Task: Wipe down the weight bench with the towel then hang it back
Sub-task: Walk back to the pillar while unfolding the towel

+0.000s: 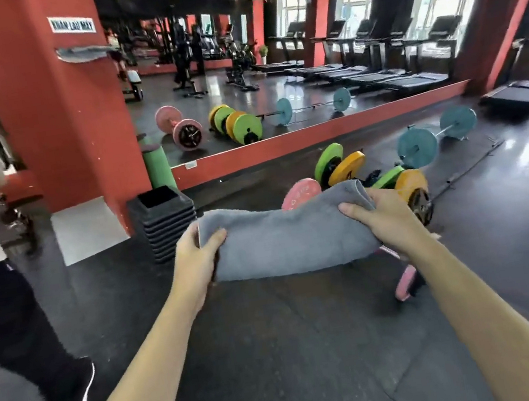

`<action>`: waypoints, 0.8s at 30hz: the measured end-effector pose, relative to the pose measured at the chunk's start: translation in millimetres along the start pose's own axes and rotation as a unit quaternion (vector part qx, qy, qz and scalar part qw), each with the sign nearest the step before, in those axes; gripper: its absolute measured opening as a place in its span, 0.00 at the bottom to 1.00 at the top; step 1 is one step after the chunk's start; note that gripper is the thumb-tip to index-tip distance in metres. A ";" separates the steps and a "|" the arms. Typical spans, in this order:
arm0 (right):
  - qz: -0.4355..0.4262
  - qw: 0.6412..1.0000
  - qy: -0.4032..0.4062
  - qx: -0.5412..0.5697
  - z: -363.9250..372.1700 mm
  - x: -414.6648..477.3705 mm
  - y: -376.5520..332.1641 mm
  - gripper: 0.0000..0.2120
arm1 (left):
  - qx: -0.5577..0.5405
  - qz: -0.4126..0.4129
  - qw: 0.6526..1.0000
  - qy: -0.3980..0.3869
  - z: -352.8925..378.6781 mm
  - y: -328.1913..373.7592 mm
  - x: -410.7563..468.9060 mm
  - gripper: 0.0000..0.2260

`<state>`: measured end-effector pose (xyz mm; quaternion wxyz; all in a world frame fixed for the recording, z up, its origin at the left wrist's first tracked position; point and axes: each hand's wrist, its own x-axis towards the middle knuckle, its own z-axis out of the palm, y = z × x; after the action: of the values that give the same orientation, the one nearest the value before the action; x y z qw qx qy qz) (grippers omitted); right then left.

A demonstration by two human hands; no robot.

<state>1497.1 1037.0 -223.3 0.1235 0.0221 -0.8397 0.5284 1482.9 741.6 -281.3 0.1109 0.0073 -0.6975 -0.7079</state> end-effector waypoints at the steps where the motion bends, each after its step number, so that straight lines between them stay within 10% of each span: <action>1: 0.002 1.000 -0.001 0.013 5.9 26.7 8.6 0.05 | 0.018 0.013 1.000 0.007 3.2 3.4 26.6 0.09; 18: 0.084 0.960 -0.234 0.128 248.7 448.3 45.0 0.05 | 0.126 -0.019 0.967 0.221 -95.4 -51.0 407.9 0.11; 24: 0.036 0.973 -0.177 0.140 368.3 594.3 17.8 0.06 | 0.120 -0.018 0.955 0.272 -167.0 -57.5 560.7 0.09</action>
<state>850.8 771.6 -253.2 -0.0506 0.1025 -0.7661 0.6325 955.2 483.3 -261.7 0.2820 0.2255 -0.7201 -0.5924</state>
